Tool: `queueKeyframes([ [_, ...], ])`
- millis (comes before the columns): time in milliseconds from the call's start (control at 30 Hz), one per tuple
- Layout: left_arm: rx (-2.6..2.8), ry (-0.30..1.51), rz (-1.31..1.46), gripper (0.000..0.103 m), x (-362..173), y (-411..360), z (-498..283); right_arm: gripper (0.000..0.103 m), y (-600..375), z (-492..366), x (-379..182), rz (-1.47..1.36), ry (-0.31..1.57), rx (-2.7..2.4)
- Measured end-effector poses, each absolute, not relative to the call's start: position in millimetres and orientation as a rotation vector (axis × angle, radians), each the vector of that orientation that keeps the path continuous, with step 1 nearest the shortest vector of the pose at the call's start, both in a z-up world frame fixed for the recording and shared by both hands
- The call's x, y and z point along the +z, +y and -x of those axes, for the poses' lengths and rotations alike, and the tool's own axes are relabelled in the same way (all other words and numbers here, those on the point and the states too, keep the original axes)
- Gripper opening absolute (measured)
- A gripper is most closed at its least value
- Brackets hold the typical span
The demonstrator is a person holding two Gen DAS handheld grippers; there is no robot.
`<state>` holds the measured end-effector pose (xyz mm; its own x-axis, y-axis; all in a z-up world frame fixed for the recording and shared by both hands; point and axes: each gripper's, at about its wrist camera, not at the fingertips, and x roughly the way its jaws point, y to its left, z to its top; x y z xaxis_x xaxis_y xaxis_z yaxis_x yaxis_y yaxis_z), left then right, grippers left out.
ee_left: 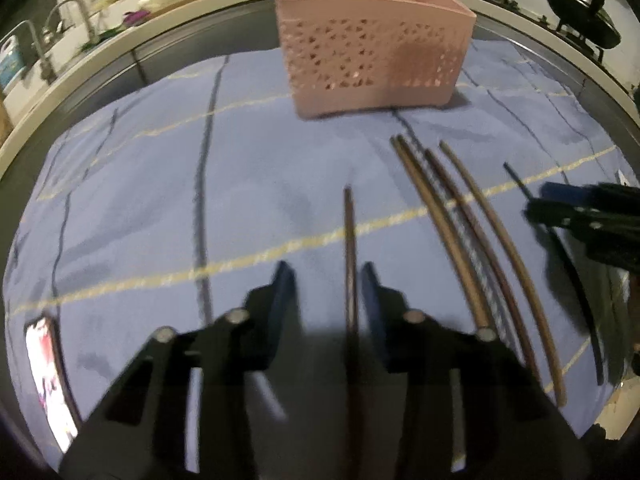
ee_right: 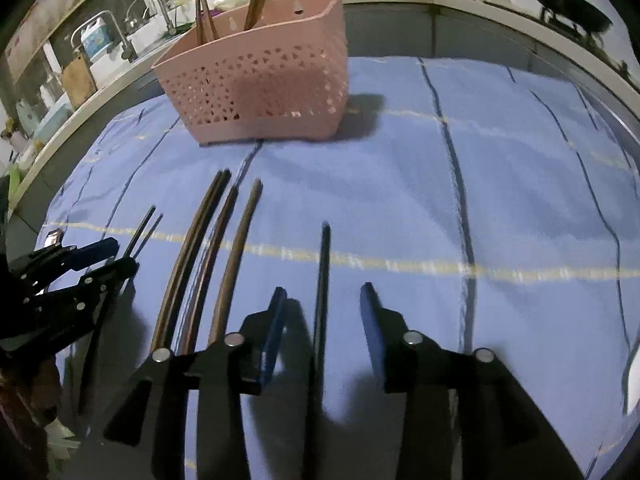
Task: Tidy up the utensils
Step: 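Lift the chopstick and lower it into the pink caddy with the left tool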
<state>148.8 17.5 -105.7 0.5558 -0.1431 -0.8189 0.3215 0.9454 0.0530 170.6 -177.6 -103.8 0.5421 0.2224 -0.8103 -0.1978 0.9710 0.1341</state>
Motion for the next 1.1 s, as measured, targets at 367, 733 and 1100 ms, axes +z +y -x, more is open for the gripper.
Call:
queueKeyframes([
  [367,-0.31,0.833,-0.148,0.004,-52,22,-142,0.004,-179,-165,-57,-0.057,0.819,0.332],
  [733,-0.324,0.582,-0.042,0.004,54,50,-101,0.004,-201,-108,40,-0.142,0.441,0.334],
  [1100,-0.334,0.446,-0.02,0.004,144,37,-144,0.004,-191,-158,124,-0.171,0.303,0.327],
])
